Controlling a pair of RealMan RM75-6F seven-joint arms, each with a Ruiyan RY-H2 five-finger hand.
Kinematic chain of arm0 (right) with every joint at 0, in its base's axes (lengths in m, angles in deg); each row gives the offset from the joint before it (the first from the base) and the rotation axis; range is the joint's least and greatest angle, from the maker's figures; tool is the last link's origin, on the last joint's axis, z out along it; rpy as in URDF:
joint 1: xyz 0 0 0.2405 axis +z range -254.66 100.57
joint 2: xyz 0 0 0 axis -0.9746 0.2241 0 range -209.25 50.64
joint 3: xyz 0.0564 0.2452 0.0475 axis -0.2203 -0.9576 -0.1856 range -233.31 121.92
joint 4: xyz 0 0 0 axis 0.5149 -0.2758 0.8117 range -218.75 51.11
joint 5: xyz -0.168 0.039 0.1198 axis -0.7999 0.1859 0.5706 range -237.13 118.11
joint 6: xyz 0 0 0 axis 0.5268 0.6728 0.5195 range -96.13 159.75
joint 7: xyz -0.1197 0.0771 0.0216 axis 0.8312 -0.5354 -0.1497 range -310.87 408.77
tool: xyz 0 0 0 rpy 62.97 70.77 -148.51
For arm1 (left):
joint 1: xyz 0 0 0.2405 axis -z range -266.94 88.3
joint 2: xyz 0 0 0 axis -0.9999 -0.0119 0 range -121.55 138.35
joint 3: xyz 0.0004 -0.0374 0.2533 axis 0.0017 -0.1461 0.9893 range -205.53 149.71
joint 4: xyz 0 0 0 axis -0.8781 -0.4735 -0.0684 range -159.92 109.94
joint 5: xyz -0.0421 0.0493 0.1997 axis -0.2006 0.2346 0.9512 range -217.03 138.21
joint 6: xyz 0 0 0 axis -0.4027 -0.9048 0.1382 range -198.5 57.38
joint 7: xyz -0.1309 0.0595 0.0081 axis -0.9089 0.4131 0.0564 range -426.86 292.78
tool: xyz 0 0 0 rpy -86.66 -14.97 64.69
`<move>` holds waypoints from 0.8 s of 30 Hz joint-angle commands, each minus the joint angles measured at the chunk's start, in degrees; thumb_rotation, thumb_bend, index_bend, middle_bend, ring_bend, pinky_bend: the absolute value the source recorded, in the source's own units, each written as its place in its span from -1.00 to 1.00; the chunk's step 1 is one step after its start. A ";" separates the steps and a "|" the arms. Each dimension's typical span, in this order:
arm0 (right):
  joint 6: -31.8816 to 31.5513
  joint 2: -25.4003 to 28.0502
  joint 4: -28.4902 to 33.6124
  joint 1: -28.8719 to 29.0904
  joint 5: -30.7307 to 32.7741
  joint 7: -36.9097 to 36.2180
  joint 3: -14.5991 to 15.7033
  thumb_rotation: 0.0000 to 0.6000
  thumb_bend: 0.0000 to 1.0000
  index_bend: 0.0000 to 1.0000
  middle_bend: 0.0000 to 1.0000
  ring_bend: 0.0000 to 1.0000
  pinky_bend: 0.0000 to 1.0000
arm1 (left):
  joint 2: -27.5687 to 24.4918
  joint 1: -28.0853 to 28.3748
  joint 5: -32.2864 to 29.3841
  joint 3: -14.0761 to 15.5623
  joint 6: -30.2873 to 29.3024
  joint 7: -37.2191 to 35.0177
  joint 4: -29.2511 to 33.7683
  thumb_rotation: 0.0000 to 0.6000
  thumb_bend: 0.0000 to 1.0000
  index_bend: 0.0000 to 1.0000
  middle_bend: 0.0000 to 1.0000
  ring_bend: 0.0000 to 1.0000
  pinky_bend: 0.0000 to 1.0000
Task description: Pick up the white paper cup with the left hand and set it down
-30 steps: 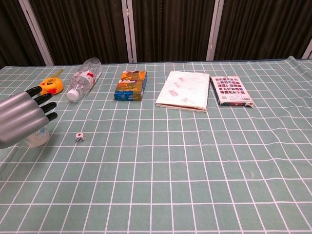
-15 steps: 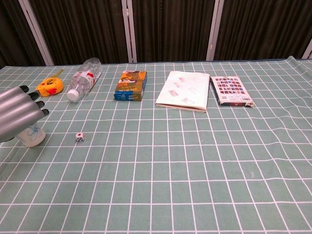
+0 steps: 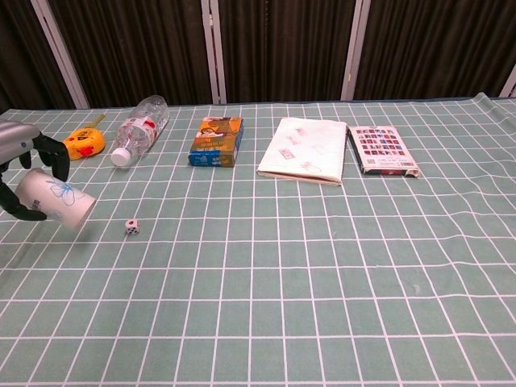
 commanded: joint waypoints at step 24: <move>0.41 -0.17 -0.12 0.10 0.65 0.16 -0.05 1.00 -1.00 -1.00 -1.00 -1.00 -1.00 | -0.38 2.50 10.39 4.71 1.28 -37.66 -12.61 1.00 -1.00 -1.00 -1.00 -1.00 -1.00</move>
